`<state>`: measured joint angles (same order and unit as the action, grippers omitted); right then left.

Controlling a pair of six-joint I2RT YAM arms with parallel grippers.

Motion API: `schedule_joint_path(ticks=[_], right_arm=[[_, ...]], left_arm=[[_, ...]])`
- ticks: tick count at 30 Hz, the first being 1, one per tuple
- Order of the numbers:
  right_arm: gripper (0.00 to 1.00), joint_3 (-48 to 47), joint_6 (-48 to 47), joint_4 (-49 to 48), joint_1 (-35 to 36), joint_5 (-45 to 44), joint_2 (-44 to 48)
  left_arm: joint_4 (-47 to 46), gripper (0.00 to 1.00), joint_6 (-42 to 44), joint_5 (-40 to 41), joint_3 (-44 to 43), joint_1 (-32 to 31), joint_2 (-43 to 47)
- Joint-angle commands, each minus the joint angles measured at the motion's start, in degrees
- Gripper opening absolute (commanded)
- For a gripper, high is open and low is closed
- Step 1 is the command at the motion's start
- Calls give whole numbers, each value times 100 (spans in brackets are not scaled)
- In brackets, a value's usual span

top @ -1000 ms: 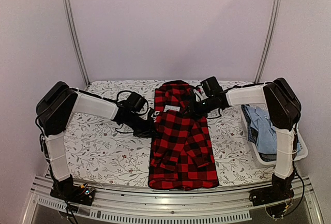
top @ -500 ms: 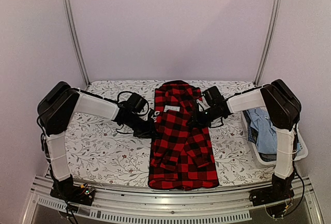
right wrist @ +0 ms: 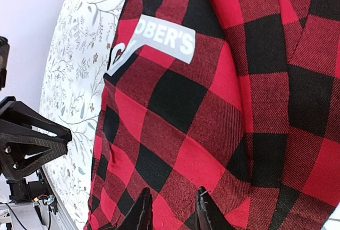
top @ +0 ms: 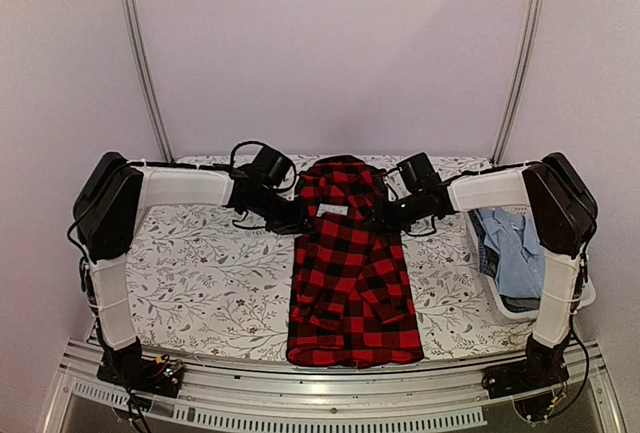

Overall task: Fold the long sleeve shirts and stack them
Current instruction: Smooth out the rectangle-folded shirt at the center of the board.

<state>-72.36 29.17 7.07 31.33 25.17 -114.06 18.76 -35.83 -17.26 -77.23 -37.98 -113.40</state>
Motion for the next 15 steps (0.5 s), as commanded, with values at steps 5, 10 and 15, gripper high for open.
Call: schedule_joint_path(ticks=[5,10,15], right_arm=[[29,-392,-128,72,-54,-202,244],[27,-1201,-207,83,-128,-27,-270],[22,-2032,-253,95,-302,15,-956]], left_arm=[[292,17,303,121,-1641,-32,-1111],[650,16,436,280,-2726,85,-2018],[656,16,547,145,-3793,357,-2836]])
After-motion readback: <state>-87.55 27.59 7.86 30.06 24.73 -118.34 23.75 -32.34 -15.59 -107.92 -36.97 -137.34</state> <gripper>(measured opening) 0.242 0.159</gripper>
